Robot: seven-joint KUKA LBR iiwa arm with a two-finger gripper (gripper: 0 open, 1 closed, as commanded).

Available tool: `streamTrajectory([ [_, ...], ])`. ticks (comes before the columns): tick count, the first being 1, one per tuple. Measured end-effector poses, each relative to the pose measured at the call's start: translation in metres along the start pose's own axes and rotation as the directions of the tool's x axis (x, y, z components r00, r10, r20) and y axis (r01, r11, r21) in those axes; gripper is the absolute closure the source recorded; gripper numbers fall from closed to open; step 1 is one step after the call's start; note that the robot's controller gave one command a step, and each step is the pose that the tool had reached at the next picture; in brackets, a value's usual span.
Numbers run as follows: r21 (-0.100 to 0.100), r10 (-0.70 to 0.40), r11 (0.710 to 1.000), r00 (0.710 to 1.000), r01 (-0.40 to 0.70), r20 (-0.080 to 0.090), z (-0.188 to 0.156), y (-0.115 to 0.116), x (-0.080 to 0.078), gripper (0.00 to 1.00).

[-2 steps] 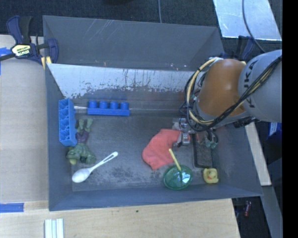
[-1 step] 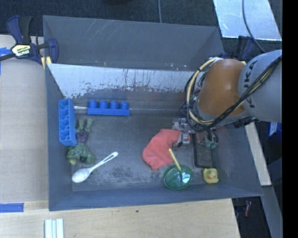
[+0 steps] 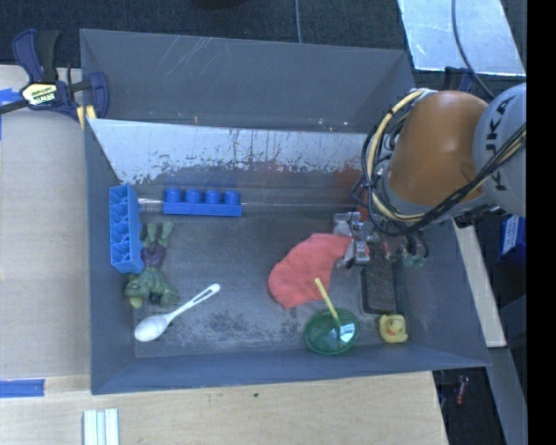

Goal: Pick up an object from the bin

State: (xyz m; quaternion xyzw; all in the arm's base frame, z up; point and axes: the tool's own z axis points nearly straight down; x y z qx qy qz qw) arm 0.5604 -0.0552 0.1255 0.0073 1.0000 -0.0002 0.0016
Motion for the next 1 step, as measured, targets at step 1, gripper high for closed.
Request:
streamTrajectory([
  [1, 0.0, 0.006, 1.0, 1.0, -0.006, 0.002, -0.077, 0.0091, -0.0058, 1.0],
])
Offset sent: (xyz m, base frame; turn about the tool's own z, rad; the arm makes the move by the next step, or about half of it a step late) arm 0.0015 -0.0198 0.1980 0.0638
